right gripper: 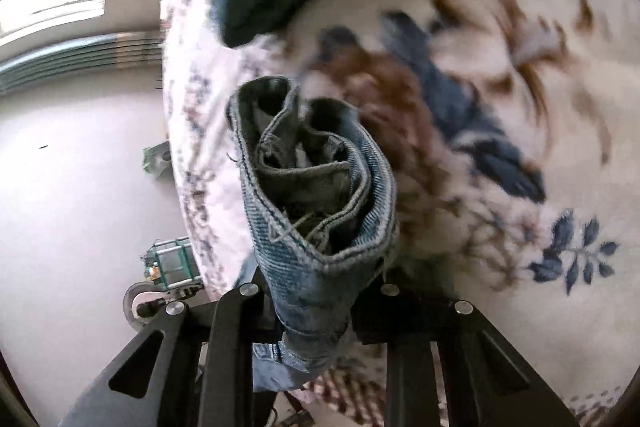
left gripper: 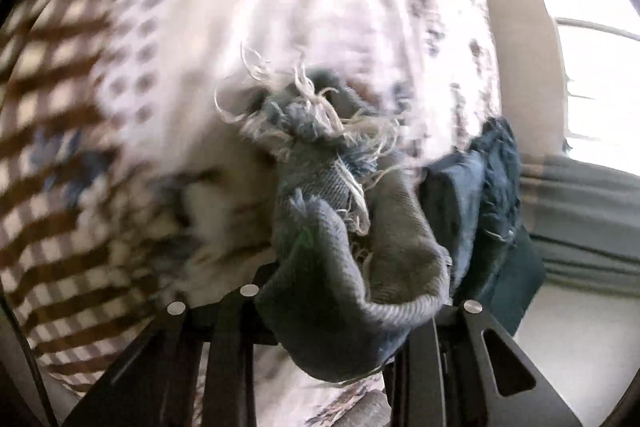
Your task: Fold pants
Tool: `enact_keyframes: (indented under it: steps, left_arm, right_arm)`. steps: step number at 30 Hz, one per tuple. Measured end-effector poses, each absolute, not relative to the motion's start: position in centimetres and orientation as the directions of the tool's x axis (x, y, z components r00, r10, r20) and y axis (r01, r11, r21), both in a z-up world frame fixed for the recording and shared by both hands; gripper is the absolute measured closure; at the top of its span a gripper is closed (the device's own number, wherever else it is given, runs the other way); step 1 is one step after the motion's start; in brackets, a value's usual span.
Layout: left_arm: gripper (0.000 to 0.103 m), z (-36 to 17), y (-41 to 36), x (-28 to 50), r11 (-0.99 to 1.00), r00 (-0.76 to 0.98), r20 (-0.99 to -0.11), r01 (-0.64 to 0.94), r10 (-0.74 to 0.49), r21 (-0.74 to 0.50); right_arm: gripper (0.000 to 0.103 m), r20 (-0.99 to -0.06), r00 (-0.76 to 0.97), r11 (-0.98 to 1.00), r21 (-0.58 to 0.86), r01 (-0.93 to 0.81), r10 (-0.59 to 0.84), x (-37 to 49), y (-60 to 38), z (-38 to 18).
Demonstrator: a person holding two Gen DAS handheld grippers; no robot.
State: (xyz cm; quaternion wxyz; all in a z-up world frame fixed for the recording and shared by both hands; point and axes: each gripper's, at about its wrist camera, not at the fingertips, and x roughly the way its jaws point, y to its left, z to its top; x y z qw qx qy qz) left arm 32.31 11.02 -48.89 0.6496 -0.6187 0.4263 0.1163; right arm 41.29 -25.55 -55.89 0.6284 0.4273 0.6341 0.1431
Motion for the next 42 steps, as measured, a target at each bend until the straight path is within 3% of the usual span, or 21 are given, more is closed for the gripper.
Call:
enact_keyframes:
  steps: [9, 15, 20, 25, 31, 34, 40, 42]
  left_arm:
    - [0.08, -40.6, 10.5, 45.0, 0.297, 0.634, -0.606, -0.533, -0.481, -0.792]
    - [0.08, -34.0, 7.7, 56.1, 0.346, 0.658, -0.5, -0.361, -0.564, -0.866]
    - [0.079, -32.0, 4.3, 65.9, 0.384, 0.649, -0.44, -0.237, -0.62, -0.892]
    - [0.08, -37.8, 0.5, 73.2, 0.402, 0.592, -0.427, -0.183, -0.684, -0.897]
    - [0.08, -49.8, -2.2, 74.4, 0.43, 0.459, -0.487, -0.23, -0.743, -0.873]
    - [0.079, -53.2, -1.7, 72.7, 0.432, 0.435, -0.516, -0.283, -0.738, -0.856]
    - [0.079, -53.9, -1.1, 70.3, 0.441, 0.429, -0.537, -0.308, -0.726, -0.843]
    - [0.072, -53.5, -1.0, 70.5, 0.477, 0.414, -0.567, -0.307, -0.712, -0.824]
  right_arm:
    - [0.079, -0.63, 0.346, 0.523, 0.773, 0.359, 0.695, 49.2, -27.7, -46.4]
    - [0.079, -0.558, 0.524, 0.472, 0.828, 0.304, 0.643, 55.9, -31.5, -38.5]
    - [0.079, -0.516, 0.628, 0.439, 0.85, 0.291, 0.583, 61.8, -36.7, -37.0]
    - [0.079, -0.549, 0.649, 0.445, 0.829, 0.34, 0.527, 65.7, -40.8, -43.1]
    - [0.079, -0.602, 0.639, 0.4, 0.797, 0.452, 0.479, 62.5, -43.9, -54.3]
    - [0.079, -0.609, 0.632, 0.387, 0.793, 0.471, 0.479, 61.0, -44.1, -56.5]
    - [0.078, -0.634, 0.603, 0.434, 0.772, 0.464, 0.483, 61.8, -43.4, -56.4]
    - [0.069, -0.661, 0.569, 0.473, 0.749, 0.464, 0.489, 62.4, -43.6, -56.1]
